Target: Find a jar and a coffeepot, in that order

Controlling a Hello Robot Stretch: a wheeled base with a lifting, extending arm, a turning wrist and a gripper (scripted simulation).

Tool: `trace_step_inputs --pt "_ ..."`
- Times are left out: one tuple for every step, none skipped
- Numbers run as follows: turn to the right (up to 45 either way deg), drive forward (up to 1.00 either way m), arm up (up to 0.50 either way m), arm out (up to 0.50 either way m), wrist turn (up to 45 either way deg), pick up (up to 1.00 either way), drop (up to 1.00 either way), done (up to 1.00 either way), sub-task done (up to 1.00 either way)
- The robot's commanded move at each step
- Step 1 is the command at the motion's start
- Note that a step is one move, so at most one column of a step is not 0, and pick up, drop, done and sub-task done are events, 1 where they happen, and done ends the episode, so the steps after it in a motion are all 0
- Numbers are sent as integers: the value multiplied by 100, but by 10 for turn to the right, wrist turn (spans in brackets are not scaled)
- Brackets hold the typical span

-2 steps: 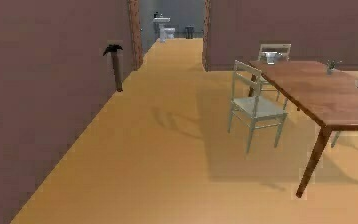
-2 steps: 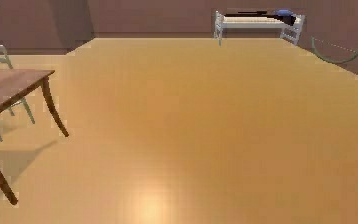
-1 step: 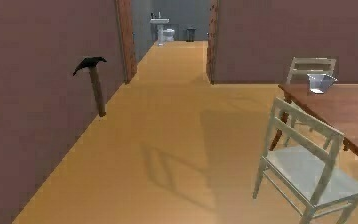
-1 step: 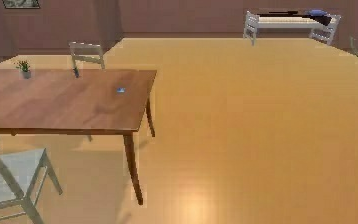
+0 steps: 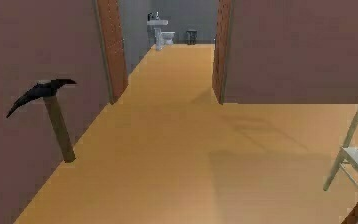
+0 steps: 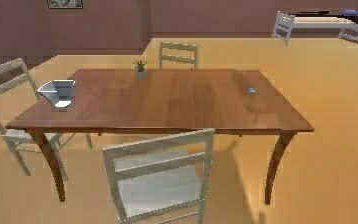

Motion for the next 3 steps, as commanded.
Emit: trace_step_inputs --pt "0 100 0 0 0 0 0 0 0" --pt "0 100 0 0 0 0 0 0 0" --pt "30 0 0 0 0 0 0 0 0"
